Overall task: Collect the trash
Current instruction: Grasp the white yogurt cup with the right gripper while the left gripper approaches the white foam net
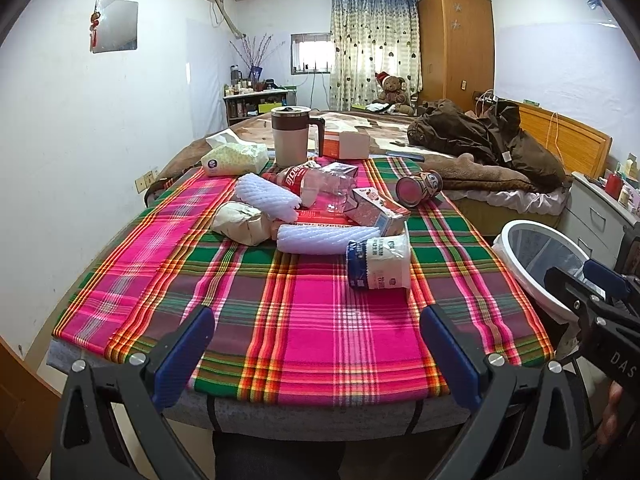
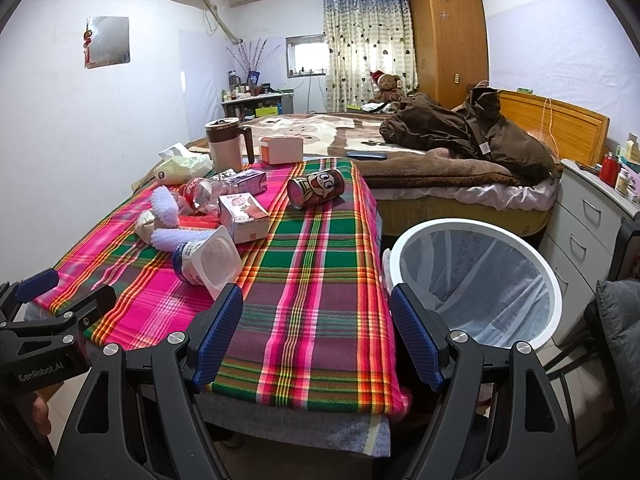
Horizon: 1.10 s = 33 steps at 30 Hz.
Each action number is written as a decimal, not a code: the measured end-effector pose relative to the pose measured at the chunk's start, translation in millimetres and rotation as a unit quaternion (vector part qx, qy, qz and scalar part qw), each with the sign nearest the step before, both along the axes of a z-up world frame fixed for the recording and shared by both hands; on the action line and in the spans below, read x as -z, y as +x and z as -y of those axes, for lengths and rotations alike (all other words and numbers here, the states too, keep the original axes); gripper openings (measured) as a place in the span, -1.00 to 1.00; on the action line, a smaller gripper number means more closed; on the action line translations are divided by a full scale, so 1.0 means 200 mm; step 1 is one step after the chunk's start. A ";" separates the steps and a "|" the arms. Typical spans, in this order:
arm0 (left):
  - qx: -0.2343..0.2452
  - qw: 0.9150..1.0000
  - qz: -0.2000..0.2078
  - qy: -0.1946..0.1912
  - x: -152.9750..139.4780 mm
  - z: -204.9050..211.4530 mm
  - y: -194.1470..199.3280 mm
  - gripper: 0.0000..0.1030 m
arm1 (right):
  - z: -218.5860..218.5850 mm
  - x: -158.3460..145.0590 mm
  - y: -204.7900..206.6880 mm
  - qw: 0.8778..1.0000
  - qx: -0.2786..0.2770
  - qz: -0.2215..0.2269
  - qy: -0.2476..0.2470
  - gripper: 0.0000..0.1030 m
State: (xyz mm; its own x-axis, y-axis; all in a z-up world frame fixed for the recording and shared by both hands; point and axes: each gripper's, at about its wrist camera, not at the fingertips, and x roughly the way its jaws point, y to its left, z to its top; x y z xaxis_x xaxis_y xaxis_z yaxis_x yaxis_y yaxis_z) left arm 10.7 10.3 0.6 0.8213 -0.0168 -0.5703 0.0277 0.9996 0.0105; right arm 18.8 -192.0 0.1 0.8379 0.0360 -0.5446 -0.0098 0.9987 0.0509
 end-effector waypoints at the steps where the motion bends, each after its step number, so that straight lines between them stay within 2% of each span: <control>1: 0.001 1.000 -0.001 0.000 0.00 -0.01 0.01 1.00 | 0.00 0.00 0.01 1.000 -0.003 0.002 0.001 0.51; 11: -0.036 0.999 -0.014 0.034 0.05 -0.21 0.15 1.00 | -0.13 0.03 0.16 0.998 -0.068 0.002 0.011 0.51; 15: -0.040 0.999 -0.017 0.026 0.05 -0.31 0.23 1.00 | -0.21 0.05 0.23 0.995 -0.095 -0.006 0.013 0.51; 19: -0.031 0.999 -0.028 -0.008 0.07 -0.40 0.34 1.00 | -0.29 0.09 0.30 0.993 -0.115 -0.023 0.014 0.51; 22: -0.036 0.999 -0.032 0.007 0.07 -0.43 0.42 1.00 | -0.32 0.11 0.34 0.991 -0.126 -0.035 0.022 0.51; 28: -0.039 0.998 -0.045 0.006 0.10 -0.52 0.58 1.00 | -0.38 0.15 0.43 0.985 -0.149 -0.061 0.054 0.49; 29: -0.036 0.998 -0.046 0.005 0.11 -0.52 0.61 1.00 | -0.39 0.16 0.44 0.985 -0.152 -0.063 0.056 0.46; 31: -0.031 0.998 -0.059 0.003 0.13 -0.53 0.66 1.00 | -0.42 0.17 0.46 0.984 -0.156 -0.069 0.054 0.14; 33: -0.023 0.997 -0.067 -0.011 0.14 -0.54 0.70 1.00 | -0.44 0.19 0.48 0.983 -0.157 -0.077 0.051 0.02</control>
